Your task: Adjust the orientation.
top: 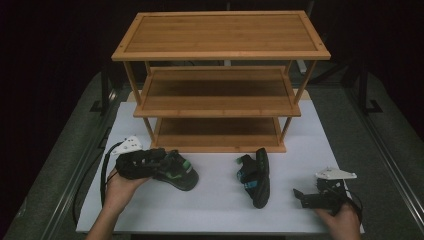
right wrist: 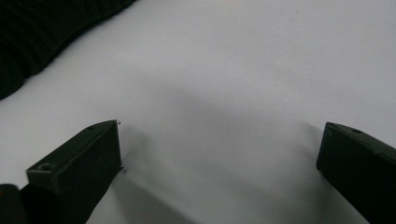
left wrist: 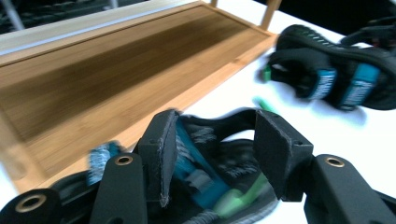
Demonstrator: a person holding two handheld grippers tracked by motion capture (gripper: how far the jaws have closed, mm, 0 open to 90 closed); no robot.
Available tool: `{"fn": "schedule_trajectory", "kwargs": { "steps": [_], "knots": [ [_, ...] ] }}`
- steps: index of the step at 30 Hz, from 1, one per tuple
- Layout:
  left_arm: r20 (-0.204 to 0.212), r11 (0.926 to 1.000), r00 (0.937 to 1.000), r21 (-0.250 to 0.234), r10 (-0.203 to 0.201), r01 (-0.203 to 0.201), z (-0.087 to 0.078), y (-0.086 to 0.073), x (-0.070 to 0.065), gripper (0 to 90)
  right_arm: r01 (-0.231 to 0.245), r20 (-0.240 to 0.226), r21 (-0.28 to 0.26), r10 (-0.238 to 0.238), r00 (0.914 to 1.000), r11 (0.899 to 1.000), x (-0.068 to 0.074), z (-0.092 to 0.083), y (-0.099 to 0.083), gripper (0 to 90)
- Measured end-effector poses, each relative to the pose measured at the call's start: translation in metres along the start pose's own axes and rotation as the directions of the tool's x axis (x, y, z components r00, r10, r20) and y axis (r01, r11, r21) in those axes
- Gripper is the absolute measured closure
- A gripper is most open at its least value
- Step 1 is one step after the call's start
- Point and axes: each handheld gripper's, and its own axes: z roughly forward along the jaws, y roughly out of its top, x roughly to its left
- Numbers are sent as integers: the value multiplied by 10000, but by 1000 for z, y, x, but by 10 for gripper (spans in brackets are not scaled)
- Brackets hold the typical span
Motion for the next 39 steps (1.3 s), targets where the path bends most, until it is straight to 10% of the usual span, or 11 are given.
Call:
{"fn": "schedule_trajectory", "kwargs": {
  "steps": [11, 20, 39],
  "knots": [
    [1093, 9991, 9940, 402, 98, -143, 34, 10, -18, 553, -21, -5, -1, 21, 10000, 10000, 0, 0, 0, 0],
    [1365, 9980, 9906, 624, 53, -139, 43, 10, -18, 851, 2, -10, -13, -2, 10000, 10000, 0, 0, 0, 0],
    [1624, 9954, 9866, 905, 160, -310, -27, -16, -26, 877, 1, 0, -8, -1, 10000, 10000, 0, 0, 0, 0]
  ]
}}
